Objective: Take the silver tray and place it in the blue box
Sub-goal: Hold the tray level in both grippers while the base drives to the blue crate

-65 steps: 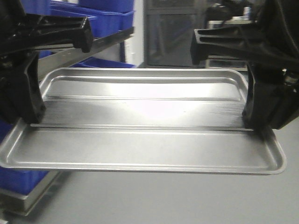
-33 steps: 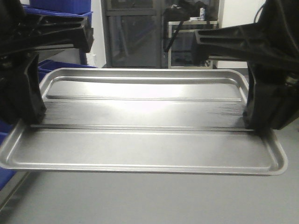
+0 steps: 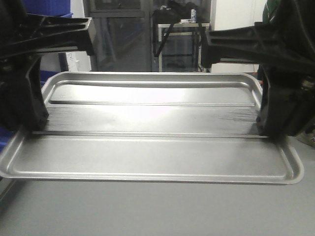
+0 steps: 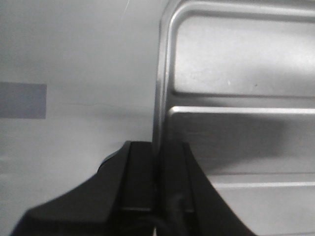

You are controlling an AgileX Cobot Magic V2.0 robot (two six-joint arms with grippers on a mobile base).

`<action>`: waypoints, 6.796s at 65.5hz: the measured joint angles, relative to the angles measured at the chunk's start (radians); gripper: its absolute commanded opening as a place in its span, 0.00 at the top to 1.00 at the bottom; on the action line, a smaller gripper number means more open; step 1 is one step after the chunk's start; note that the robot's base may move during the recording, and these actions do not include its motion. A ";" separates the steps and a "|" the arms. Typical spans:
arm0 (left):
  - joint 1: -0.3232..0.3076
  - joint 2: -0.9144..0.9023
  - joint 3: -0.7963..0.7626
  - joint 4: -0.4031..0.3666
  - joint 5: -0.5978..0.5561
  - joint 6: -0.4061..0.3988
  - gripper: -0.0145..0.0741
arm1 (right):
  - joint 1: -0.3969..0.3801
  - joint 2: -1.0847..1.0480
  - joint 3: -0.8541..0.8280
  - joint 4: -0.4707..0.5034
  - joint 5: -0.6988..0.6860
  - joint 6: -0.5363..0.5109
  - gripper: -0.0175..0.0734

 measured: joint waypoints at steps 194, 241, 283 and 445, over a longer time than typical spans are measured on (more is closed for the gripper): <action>-0.002 0.000 0.000 -0.005 -0.023 0.000 0.95 | 0.000 0.000 0.000 0.000 0.042 0.002 0.74; -0.002 0.000 0.000 -0.005 -0.025 0.000 0.95 | 0.000 0.000 0.000 0.000 0.043 0.002 0.74; -0.002 0.002 0.000 -0.005 -0.033 0.000 0.95 | 0.000 0.000 0.000 0.000 0.047 0.002 0.74; -0.002 0.002 0.000 -0.005 -0.026 0.000 0.95 | 0.000 0.000 0.000 0.000 0.047 0.002 0.74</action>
